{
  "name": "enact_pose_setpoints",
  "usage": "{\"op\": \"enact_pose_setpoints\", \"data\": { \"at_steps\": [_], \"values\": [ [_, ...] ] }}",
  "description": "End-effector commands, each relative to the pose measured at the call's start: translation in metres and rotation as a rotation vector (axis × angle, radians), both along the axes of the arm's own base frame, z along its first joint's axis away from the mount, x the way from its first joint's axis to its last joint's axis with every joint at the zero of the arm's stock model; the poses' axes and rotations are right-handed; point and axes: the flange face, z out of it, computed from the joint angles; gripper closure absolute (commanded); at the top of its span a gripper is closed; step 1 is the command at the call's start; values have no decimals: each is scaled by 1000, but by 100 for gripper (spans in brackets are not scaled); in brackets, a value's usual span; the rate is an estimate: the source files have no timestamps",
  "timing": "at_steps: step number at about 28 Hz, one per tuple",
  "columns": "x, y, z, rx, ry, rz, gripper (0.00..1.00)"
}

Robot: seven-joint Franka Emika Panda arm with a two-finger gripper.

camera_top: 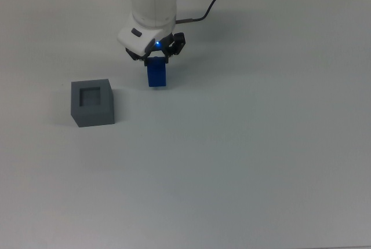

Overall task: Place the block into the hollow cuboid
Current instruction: 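Lift the blue block and carry it above the grey hollow cube, then lower the blue block into the cube's square opening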

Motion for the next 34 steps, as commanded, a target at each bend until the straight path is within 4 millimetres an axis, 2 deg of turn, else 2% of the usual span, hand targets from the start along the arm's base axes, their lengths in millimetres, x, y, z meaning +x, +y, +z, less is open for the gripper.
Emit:
{"op": "enact_pose_setpoints", "data": {
  "at_steps": [1,2,6,8,12,15,24,34],
  "values": [
    [17,-20,40,0,-44,-57,100],
    [22,-33,51,7,-66,-79,100],
    [31,-61,76,18,-119,-110,99],
    [36,-84,91,29,-150,-102,99],
    [39,-114,99,32,-172,-57,98],
    [41,-134,97,31,-175,-78,98],
    [53,-151,66,29,-132,-53,98],
    [54,-158,57,24,-117,-46,97]
  ]
}}
